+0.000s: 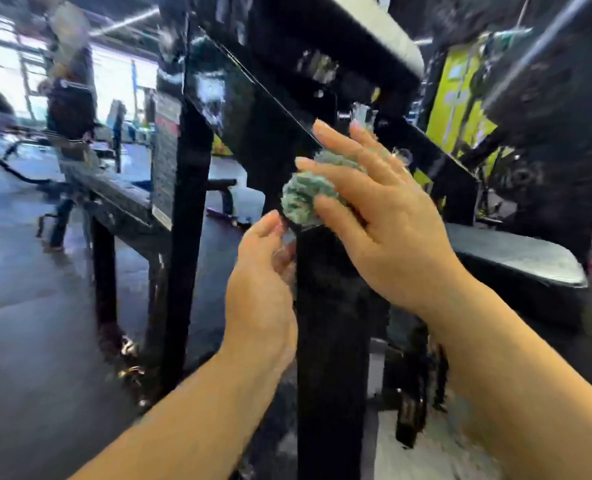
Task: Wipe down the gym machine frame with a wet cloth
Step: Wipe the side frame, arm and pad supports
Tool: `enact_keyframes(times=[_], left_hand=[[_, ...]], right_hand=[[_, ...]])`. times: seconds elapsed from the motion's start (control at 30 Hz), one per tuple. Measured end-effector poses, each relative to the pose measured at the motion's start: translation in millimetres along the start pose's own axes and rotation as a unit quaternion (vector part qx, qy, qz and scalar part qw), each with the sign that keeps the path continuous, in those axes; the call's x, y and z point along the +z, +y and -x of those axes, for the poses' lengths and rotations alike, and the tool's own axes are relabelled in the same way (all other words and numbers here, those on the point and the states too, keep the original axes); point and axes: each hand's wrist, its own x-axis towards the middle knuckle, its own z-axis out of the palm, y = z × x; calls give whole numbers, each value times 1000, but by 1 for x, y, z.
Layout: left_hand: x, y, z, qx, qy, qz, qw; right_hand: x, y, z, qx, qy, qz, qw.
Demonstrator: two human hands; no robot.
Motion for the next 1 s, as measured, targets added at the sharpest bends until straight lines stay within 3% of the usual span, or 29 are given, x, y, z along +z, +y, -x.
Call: enact_keyframes(times=[0.1,0.2,0.43,0.53,0.6,0.7,0.77,0.87,1.0], left_hand=[[-18,14,-9,-90,-31,51,994],[-23,26,-9,-155,-100,39,982],[-40,48,-34,-259,-148,6,955],[-42,73,-65,-200,-146,-84,965],[-49,83,-94,-92,-98,-203,970],[-70,87,-133,160,-16,-408,899],[-79,81,-150,244,33,-487,838],[-84,69,-172,227,62,-524,818],[-86,85,-202,182,79,-558,806]], right_hand=[[9,-13,-7,-38,-9,199,979],[8,-13,-12,-83,-59,355,929],[59,-28,-130,-134,-218,492,832],[56,-32,-135,-145,-217,512,818],[46,-31,-106,-163,-205,502,824],[32,-30,-70,-163,-213,484,833],[42,-39,-82,-139,-228,488,831],[72,-52,-115,-94,-254,471,840],[95,-59,-141,-45,-251,365,895]])
